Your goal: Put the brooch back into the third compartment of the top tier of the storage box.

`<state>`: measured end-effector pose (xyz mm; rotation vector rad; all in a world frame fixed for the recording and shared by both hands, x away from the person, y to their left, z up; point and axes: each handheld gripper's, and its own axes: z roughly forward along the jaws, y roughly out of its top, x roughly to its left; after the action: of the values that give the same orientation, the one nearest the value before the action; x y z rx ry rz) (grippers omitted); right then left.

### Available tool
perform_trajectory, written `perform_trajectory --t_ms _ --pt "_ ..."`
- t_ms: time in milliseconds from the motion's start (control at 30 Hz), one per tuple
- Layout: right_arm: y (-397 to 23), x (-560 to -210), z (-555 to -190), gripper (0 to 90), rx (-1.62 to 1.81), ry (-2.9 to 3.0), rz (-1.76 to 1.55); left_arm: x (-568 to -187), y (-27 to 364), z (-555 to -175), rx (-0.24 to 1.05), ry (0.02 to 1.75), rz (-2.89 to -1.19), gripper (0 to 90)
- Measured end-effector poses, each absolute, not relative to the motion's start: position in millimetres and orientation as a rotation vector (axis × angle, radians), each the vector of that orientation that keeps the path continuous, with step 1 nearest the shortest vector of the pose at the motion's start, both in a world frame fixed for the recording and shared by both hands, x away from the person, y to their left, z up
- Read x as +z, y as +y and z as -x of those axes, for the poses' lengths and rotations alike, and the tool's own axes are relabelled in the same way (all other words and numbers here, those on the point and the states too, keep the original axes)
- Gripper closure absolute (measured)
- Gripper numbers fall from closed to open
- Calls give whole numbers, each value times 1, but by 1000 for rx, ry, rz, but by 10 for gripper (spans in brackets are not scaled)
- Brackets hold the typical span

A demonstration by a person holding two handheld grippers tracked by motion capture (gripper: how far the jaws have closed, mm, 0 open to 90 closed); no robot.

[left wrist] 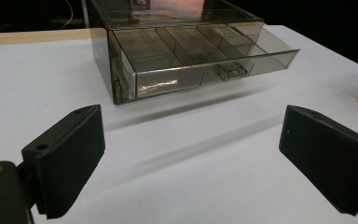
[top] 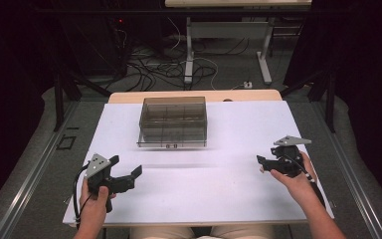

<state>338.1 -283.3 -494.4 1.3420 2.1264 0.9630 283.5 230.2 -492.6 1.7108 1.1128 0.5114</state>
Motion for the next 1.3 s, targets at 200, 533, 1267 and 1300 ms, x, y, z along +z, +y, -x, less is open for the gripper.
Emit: perform_trajectory --t_ms 200,533,1267,1300 --pt "-282 -501 -345 457 936 2147 -1440 -493 230 -283 510 1112 -1713 71" --pt "-287 -508 -349 557 922 2141 -1548 -493 230 -284 505 1118 -1715 72" --pt "-287 -526 -355 733 903 2214 -1598 -494 230 -283 500 1118 -1724 78" --pt "-287 -527 -356 742 906 2207 -1613 -494 230 -283 501 1117 -1723 78"
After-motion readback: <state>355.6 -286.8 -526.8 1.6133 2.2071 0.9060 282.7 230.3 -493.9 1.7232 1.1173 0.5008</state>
